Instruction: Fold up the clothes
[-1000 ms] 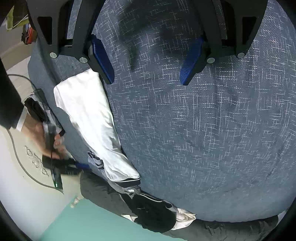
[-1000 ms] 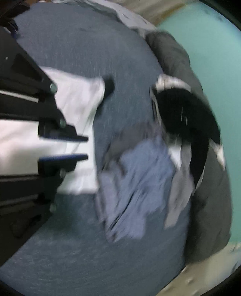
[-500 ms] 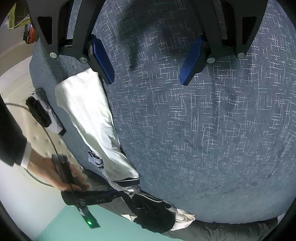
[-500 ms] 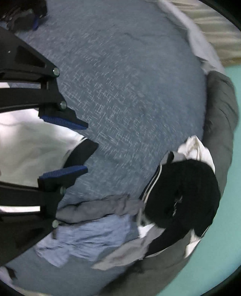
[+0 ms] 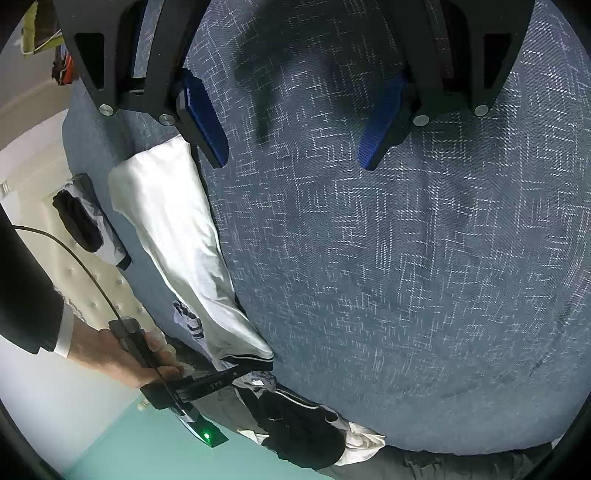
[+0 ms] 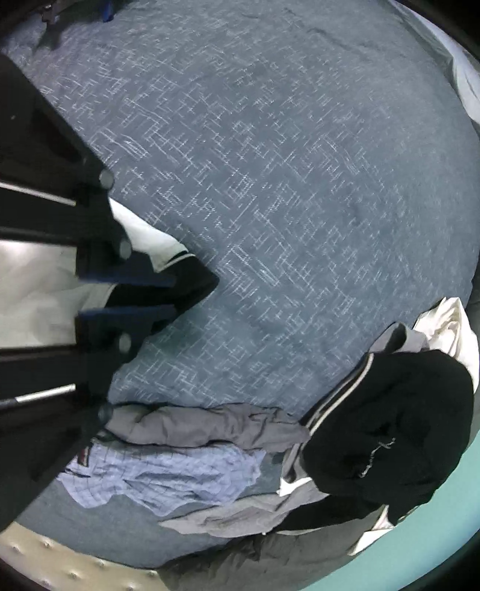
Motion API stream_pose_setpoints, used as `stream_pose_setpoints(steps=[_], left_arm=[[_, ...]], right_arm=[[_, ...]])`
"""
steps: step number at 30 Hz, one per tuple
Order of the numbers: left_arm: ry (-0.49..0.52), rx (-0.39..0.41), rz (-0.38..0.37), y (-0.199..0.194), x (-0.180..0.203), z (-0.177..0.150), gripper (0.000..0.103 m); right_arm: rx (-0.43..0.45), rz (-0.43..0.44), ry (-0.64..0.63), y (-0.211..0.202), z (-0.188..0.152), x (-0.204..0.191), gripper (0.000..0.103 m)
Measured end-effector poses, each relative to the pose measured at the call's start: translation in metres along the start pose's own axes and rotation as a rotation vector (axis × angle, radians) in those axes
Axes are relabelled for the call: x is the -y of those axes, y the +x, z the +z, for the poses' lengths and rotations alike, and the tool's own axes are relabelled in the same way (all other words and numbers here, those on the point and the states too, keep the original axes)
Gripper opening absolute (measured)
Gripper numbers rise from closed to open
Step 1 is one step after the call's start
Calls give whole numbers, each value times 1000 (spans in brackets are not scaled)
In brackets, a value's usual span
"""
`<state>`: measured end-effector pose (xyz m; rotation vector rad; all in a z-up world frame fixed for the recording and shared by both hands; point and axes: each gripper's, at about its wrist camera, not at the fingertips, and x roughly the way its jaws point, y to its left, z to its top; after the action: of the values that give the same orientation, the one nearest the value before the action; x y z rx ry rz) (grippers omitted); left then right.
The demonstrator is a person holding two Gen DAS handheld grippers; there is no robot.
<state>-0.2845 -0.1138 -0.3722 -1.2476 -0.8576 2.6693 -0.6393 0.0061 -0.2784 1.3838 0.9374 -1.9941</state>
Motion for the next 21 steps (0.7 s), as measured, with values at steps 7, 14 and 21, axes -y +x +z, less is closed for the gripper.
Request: stream_pose_setpoints(steps=[7, 14, 21], left_arm=[[3, -2, -1, 0, -1, 0, 77], [5, -5, 4, 2, -1, 0, 77], [11, -5, 8, 2, 2, -2, 77]], right_arm=[[172, 97, 256, -28, 0, 39, 4], [213, 194, 432, -18, 8, 61, 5], [172, 171, 423, 10, 9, 50, 6]])
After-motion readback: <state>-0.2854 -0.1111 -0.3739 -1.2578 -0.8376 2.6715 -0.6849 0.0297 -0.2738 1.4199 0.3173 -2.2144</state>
